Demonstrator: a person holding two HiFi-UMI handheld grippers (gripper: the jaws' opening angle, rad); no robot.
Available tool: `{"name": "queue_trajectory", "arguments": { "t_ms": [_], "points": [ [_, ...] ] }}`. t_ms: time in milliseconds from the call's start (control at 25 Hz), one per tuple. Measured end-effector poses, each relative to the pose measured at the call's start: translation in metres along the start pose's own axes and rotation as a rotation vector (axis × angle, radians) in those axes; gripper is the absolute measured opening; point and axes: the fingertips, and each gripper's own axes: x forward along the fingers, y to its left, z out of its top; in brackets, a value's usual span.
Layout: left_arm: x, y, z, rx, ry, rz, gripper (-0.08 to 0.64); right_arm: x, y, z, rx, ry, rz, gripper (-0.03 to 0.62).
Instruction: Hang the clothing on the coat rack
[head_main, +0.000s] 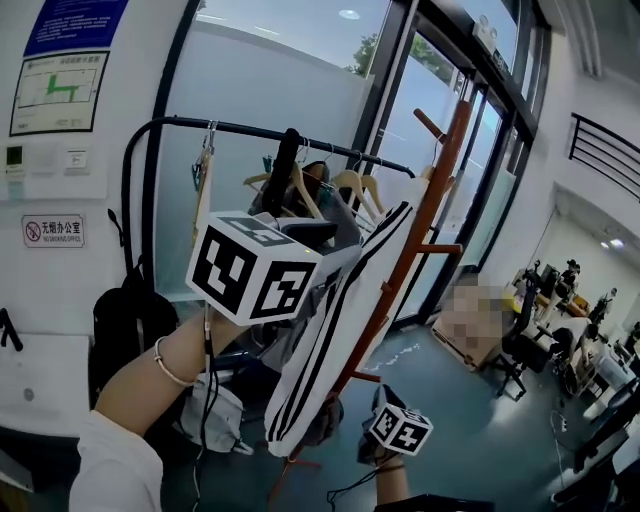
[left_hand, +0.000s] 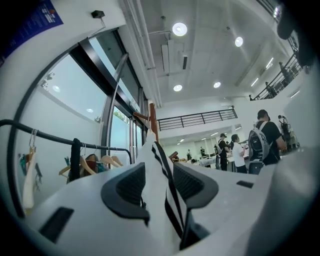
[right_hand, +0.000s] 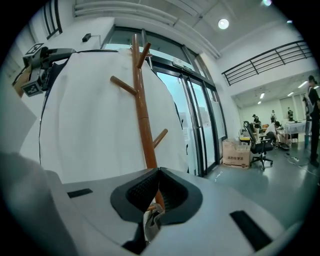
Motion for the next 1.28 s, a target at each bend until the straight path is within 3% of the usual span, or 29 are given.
{"name": "queue_trajectory", "arguments": {
  "t_ms": [160, 360, 560, 640, 760, 920, 1280],
  "points": [
    [-0.021, -0.01, -0.033, -0.007, 0.008, 0.082, 0.149, -0.011, 0.01, 0.003, -0.022, -0.012, 0.049, 0.023],
    [-0.046, -0.037, -0.086, -0.069, -0.007, 0.204, 0.096, -0.047, 0.011, -0.025, -0.001, 0.018, 0.09, 0.023],
    [-0.051, -0.065, -0.136, 0.015, -0.052, 0.399, 0.017, -0.073, 0.012, -0.031, 0.001, 0.011, 0.124, 0.023],
    [-0.05, -0.085, -0.16, 0.015, -0.064, 0.397, 0.009, -0.086, 0.015, -0.043, 0.005, 0.021, 0.139, 0.023],
    [-0.046, -0.115, -0.204, -0.07, -0.033, 0.35, 0.008, -0.103, 0.015, -0.063, 0.023, 0.039, 0.142, 0.023],
    [-0.043, -0.137, -0.249, -0.164, 0.017, 0.354, 0.008, -0.118, 0.008, -0.068, -0.002, 0.039, 0.116, 0.023],
    [-0.072, -0.135, -0.274, -0.165, 0.029, 0.426, 0.008, -0.138, 0.03, -0.062, 0.005, -0.01, 0.093, 0.023]
  ]
}}
